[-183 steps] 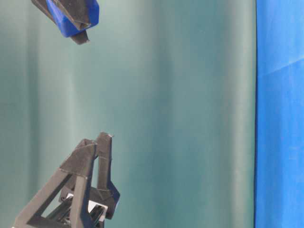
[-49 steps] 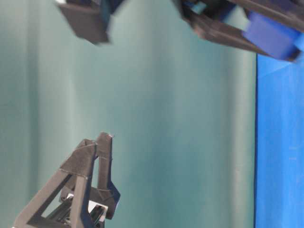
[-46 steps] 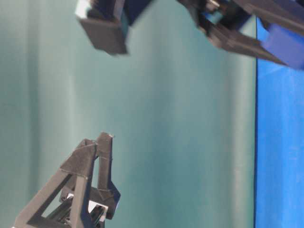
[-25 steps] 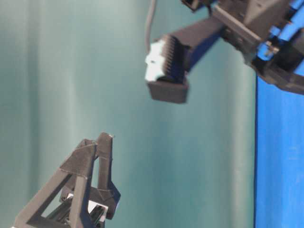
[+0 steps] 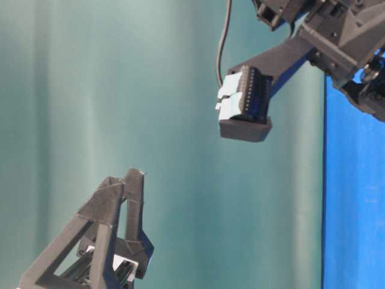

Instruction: Handover the blue block to the right arm after grasping it with the left arm, then place it in the designated position.

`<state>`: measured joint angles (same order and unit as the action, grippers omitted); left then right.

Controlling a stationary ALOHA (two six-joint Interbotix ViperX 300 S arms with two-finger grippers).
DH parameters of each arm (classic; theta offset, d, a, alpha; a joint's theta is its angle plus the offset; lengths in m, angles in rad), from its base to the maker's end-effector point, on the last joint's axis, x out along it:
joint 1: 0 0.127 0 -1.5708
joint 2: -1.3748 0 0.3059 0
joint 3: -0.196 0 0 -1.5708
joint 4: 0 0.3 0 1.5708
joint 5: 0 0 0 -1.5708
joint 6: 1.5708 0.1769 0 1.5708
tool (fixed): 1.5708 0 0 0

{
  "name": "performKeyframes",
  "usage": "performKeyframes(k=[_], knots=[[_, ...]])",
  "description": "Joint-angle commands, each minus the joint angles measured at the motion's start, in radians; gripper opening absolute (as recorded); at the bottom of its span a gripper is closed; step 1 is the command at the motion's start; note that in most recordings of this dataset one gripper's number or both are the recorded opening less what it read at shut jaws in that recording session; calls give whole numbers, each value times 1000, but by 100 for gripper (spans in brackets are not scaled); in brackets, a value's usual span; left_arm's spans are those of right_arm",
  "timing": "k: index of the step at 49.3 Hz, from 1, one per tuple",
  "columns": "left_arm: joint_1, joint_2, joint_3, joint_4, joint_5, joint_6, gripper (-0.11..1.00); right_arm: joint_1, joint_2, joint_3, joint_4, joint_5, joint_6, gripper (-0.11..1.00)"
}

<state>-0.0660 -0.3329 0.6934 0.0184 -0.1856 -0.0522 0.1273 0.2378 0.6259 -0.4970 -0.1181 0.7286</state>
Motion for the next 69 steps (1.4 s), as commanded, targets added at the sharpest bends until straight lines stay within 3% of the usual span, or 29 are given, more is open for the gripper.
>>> performKeyframes(k=[1,14,21,25,31,45,69], knots=[[3,-18,-12,2,-5,0,91,2,-14,-15,3,-11,2,41],[3,-18,-12,2,-5,5,91,2,-11,-21,41,-9,2,43],[3,-20,-11,2,-5,5,91,2,-11,-23,51,-5,2,83],[3,-21,-11,2,-5,5,91,3,-12,-26,51,-3,2,96],[3,-21,-9,2,-5,5,91,2,-23,-28,51,9,2,87],[2,-21,-11,2,-5,6,91,18,-143,-21,52,158,2,89],[3,-21,-12,2,-6,9,91,48,-491,-17,43,488,-6,89]])
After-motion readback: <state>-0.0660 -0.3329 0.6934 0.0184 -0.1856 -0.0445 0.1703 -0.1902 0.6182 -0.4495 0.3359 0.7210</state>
